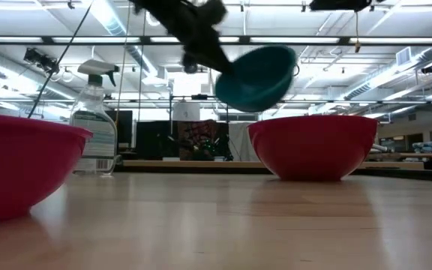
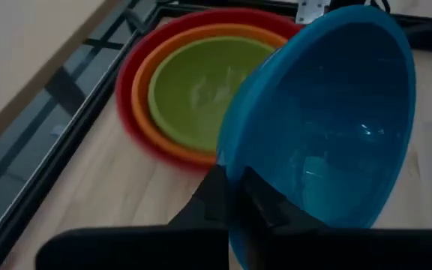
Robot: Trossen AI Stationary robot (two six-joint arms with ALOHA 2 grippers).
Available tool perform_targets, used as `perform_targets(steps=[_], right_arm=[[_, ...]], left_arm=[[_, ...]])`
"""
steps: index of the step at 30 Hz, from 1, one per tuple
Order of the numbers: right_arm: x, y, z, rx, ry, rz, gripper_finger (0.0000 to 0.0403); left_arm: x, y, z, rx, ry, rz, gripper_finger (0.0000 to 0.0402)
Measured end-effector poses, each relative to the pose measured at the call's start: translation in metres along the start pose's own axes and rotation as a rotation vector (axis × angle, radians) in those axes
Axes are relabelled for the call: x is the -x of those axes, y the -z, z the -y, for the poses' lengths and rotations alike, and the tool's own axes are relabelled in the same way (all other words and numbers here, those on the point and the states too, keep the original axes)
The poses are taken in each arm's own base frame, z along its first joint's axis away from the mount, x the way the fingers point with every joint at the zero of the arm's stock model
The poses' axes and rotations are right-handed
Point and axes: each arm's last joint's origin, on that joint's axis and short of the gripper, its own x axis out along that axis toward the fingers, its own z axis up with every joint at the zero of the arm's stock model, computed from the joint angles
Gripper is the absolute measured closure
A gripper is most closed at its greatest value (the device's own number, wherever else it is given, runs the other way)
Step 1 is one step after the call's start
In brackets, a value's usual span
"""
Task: Nest bowls inside each other
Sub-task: Stack the blue bowl on top of the green bowl
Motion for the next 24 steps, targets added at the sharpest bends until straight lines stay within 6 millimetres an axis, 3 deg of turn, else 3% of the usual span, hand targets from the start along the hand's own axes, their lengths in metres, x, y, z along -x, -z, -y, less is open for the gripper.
perform_targets(steps=[3, 10, 16, 21, 24], right_arm=[[0.01, 0.007, 0.009, -0.054, 0.013, 0.052, 0.0227], [0.011, 0.022, 0.013, -0.083, 0.025, 0.077, 0.0227], [0.008, 0.028, 0.01, -0.067, 0.024, 0.063, 0.0227], [0.008, 0.028, 0.01, -0.052, 0.014, 0.06, 0.0227], [0.008, 0.028, 0.01, -0.051, 0.013, 0.06, 0.0227]], left_arm=[[-0.035, -0.019, -0.008, -0.012, 0.014, -0.003, 0.0393], [-0.107, -0.062, -0.034, -0.021, -0.017, 0.042, 0.0394], [-0.149, -0.053, -0.04, -0.026, -0.006, -0.12, 0.0373], [-0.162, -0.043, -0.041, -0.025, -0.003, -0.182, 0.035], [-0.165, -0.039, -0.04, -0.04, 0.0, -0.205, 0.0312]])
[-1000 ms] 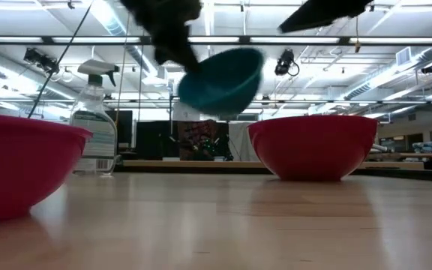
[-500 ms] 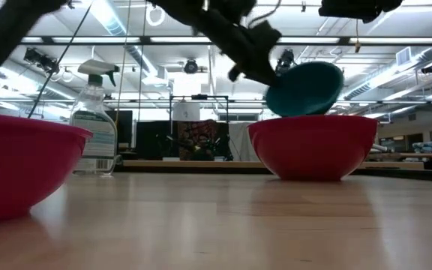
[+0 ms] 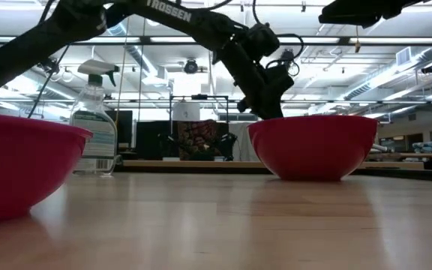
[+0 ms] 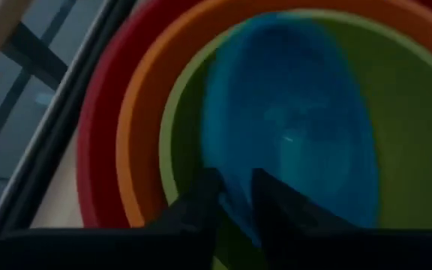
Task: Nest bowls inside each other
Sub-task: Stack the blue bowl on top of the green bowl, then stack the red bowl on top of the blue bowl
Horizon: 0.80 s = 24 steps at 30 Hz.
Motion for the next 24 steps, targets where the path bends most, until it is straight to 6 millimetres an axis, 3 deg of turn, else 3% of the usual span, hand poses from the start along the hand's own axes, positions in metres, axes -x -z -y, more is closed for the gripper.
perform_targets(steps=[6, 9, 15, 19, 24], right_arm=[[0.0, 0.0, 0.0, -0.003, 0.0, -0.002, 0.0227], [0.0, 0.0, 0.0, -0.005, 0.016, -0.004, 0.0227], [0.0, 0.004, 0.001, -0.009, 0.038, -0.037, 0.0227], [-0.003, 0.013, 0.007, 0.002, 0.106, -0.109, 0.0227], [-0.006, 0.016, 0.009, -0.02, 0.038, -0.143, 0.0227]], left_arm=[[0.018, -0.01, 0.005, -0.062, -0.065, 0.035, 0.0194], [0.039, -0.014, 0.008, -0.128, -0.065, 0.026, 0.0166], [0.071, -0.006, 0.053, -0.299, 0.018, -0.068, 0.0176], [0.087, 0.018, 0.074, -0.354, 0.058, -0.123, 0.0201], [0.128, 0.058, 0.092, -0.291, 0.123, -0.125, 0.023]])
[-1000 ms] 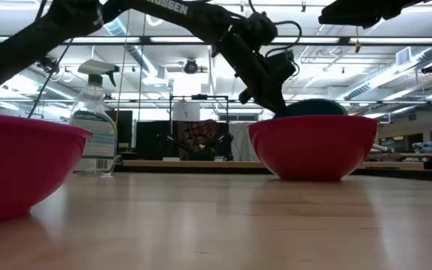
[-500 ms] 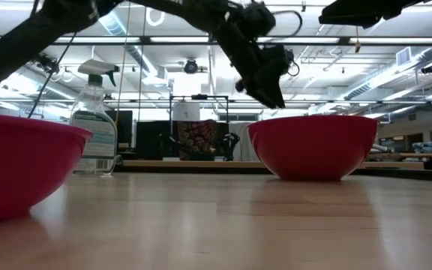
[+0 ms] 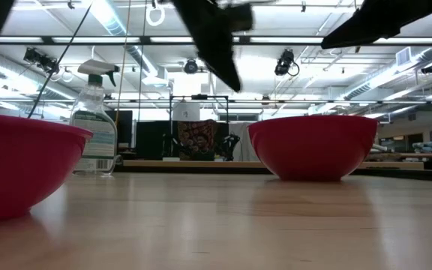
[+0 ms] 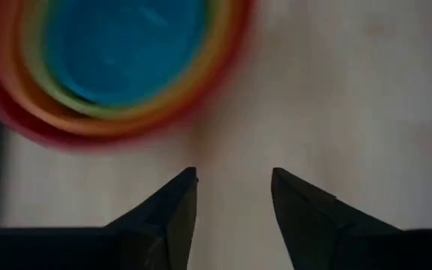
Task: Nest bowls inside each other
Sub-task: Stack the red bowl on top of the blue bowl
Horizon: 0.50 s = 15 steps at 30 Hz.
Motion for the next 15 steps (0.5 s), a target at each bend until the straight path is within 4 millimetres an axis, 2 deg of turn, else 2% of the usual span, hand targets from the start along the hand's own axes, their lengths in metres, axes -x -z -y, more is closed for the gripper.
perform_targets(steps=[4, 7, 11, 15], right_arm=[[-0.001, 0.0, -0.001, -0.002, -0.049, -0.006, 0.0227], [-0.002, 0.001, -0.001, 0.009, -0.057, -0.012, 0.0227], [-0.003, 0.001, -0.001, 0.028, -0.05, -0.016, 0.0227], [-0.008, 0.003, -0.001, 0.036, -0.036, -0.032, 0.0227]], left_arm=[[0.024, 0.033, 0.035, 0.121, 0.164, -0.03, 0.0238], [0.03, 0.055, 0.065, 0.177, 0.284, -0.077, 0.0239], [0.026, 0.076, 0.102, 0.231, 0.336, -0.134, 0.0239], [0.008, 0.087, 0.125, 0.35, 0.343, -0.2, 0.0239]])
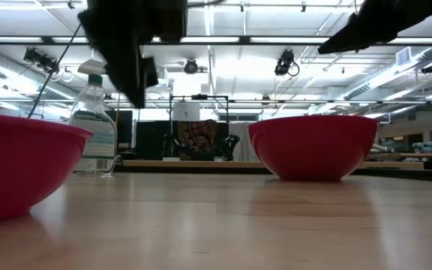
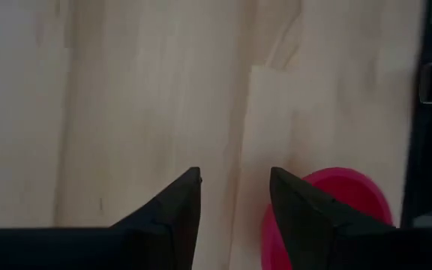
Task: Nest bowls inside each other
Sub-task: Stack the red bowl on top of the blue bowl
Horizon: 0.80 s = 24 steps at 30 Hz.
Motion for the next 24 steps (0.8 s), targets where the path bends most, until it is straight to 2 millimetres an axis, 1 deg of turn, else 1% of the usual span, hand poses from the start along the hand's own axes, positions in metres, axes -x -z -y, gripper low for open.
perform_targets(steps=[2, 5, 10, 14, 16, 20, 24], right_arm=[[-0.003, 0.001, -0.001, 0.006, 0.007, -0.013, 0.0227], [-0.008, 0.003, -0.002, 0.013, 0.015, -0.032, 0.0227], [-0.015, 0.005, -0.005, 0.02, 0.018, -0.049, 0.0227], [-0.017, 0.005, -0.007, 0.008, -0.001, -0.052, 0.0227], [-0.018, 0.005, -0.008, -0.004, -0.01, -0.051, 0.0227], [-0.021, 0.007, -0.011, -0.005, -0.016, -0.065, 0.0227], [-0.023, 0.007, -0.012, 0.005, -0.016, -0.065, 0.0227]], left_arm=[[-0.009, 0.004, 0.004, 0.019, -0.011, -0.04, 0.0238], [-0.016, 0.01, 0.012, 0.014, -0.003, -0.078, 0.0226], [-0.019, 0.02, 0.024, -0.013, 0.004, -0.115, 0.0188], [-0.019, 0.025, 0.03, -0.026, -0.001, -0.139, 0.0159], [-0.024, 0.028, 0.032, -0.035, -0.013, -0.163, 0.0151], [-0.043, 0.036, 0.033, -0.047, -0.045, -0.237, 0.0149], [-0.055, 0.038, 0.032, -0.074, -0.052, -0.279, 0.0162]])
